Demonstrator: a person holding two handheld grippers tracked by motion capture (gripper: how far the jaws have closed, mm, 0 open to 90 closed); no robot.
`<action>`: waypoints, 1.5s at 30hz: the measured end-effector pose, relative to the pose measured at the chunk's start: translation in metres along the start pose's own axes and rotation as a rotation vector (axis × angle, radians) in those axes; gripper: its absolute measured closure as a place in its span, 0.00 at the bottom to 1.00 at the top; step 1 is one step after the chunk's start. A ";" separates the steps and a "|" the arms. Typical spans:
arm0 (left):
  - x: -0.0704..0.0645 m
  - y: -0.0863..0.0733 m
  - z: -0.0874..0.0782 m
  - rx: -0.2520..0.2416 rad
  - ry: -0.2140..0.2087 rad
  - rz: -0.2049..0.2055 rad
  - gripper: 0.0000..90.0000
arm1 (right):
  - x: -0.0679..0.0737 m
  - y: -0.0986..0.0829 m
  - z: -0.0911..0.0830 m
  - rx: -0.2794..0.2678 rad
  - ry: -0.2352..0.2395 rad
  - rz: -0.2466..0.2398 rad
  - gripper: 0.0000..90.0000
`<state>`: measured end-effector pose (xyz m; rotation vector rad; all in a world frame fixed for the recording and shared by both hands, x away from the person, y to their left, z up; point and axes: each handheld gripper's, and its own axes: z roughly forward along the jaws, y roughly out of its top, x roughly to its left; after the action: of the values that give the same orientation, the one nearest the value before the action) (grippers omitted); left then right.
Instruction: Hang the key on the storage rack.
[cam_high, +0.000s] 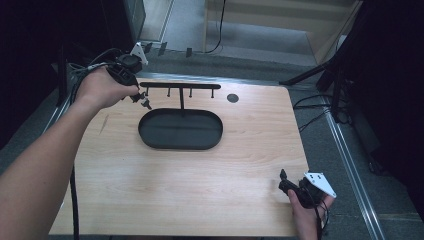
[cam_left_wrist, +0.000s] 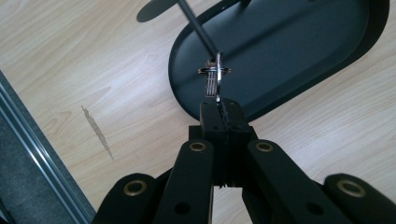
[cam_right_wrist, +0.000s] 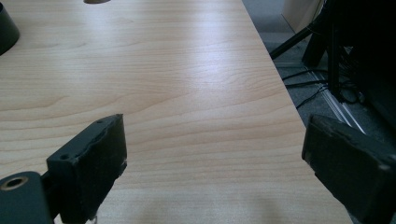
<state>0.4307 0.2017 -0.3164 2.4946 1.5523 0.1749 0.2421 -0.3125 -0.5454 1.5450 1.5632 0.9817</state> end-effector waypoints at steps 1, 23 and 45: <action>0.000 0.001 -0.001 0.004 0.000 0.004 1.00 | 0.000 0.000 0.000 0.001 0.000 -0.002 0.07; 0.007 0.008 -0.003 0.003 0.025 -0.033 1.00 | 0.000 0.000 0.000 -0.006 0.002 -0.003 0.07; 0.013 0.001 -0.001 -0.030 0.107 -0.087 0.81 | 0.001 0.000 0.000 -0.006 0.005 -0.017 0.07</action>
<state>0.4371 0.2135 -0.3155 2.4254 1.6832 0.3215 0.2420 -0.3119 -0.5456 1.5237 1.5738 0.9805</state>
